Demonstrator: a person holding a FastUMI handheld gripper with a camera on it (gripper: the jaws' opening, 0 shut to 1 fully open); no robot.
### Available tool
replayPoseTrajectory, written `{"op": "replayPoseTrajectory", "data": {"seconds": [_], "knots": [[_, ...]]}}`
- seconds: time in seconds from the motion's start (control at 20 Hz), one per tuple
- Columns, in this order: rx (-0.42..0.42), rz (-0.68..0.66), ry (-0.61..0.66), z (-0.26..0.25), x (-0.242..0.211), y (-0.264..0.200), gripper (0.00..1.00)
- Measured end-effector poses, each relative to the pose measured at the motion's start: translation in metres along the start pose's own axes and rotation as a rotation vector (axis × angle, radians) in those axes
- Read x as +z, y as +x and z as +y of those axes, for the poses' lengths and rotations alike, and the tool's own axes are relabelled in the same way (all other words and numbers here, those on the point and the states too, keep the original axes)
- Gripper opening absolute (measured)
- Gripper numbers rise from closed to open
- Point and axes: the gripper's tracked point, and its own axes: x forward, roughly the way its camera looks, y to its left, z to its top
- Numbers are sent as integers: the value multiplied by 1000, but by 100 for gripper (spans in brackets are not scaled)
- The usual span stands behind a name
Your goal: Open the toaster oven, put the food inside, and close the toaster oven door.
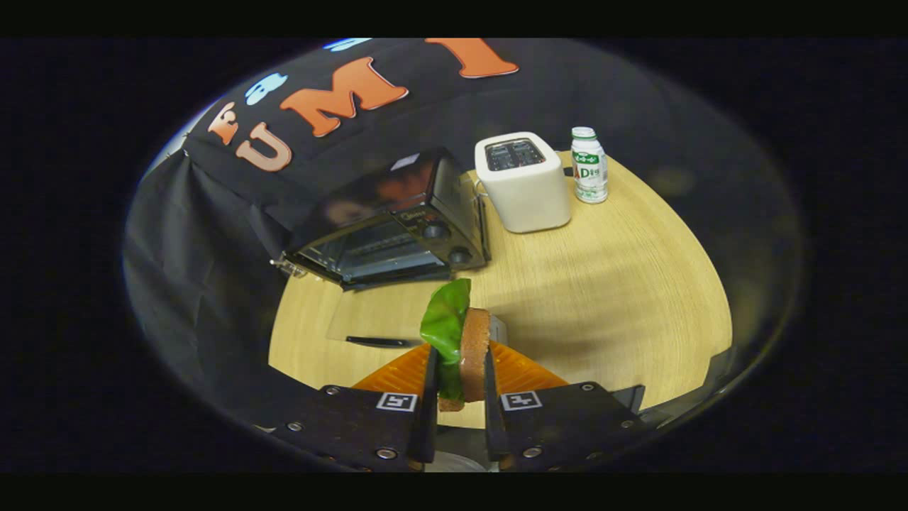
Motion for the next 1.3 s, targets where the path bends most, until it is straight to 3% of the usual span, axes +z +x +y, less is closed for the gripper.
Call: {"op": "replayPoseTrajectory", "data": {"seconds": [0.35, 0.65, 1.0, 1.3], "knots": [[147, -245, 247, 67, 32, 2, 28], [275, -364, 513, 102, 34, 46, 28], [299, -460, 736, 117, 25, 111, 28], [276, -519, 815, 124, 45, 154, 28]]}}
